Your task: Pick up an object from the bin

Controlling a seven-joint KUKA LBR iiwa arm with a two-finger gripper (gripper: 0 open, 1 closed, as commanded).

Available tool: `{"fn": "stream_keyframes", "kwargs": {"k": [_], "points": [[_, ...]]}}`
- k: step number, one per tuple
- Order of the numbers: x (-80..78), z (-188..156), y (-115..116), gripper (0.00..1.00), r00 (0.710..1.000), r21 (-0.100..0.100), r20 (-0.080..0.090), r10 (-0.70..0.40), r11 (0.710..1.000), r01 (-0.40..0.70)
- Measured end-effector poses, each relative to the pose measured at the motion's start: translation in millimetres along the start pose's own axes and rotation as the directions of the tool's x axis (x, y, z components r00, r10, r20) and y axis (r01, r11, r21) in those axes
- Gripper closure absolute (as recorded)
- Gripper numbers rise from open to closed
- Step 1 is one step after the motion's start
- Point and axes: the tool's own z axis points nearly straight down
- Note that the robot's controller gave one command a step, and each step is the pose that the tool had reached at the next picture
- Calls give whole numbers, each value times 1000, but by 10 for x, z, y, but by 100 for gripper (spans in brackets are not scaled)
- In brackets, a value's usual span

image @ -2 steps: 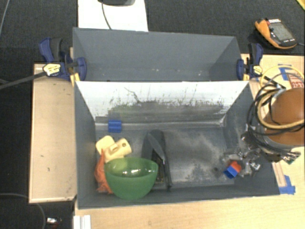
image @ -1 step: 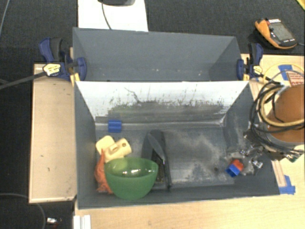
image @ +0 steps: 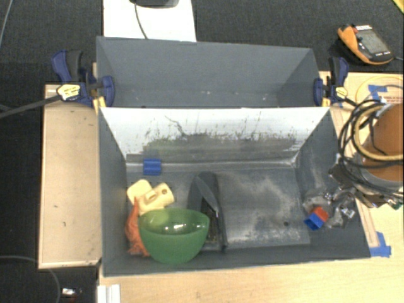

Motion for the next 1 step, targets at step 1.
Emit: {"fn": "stream_keyframes", "kwargs": {"k": [1], "points": [[-7,-336,-7,100,1000,3,1,-1,1000,1]]}}
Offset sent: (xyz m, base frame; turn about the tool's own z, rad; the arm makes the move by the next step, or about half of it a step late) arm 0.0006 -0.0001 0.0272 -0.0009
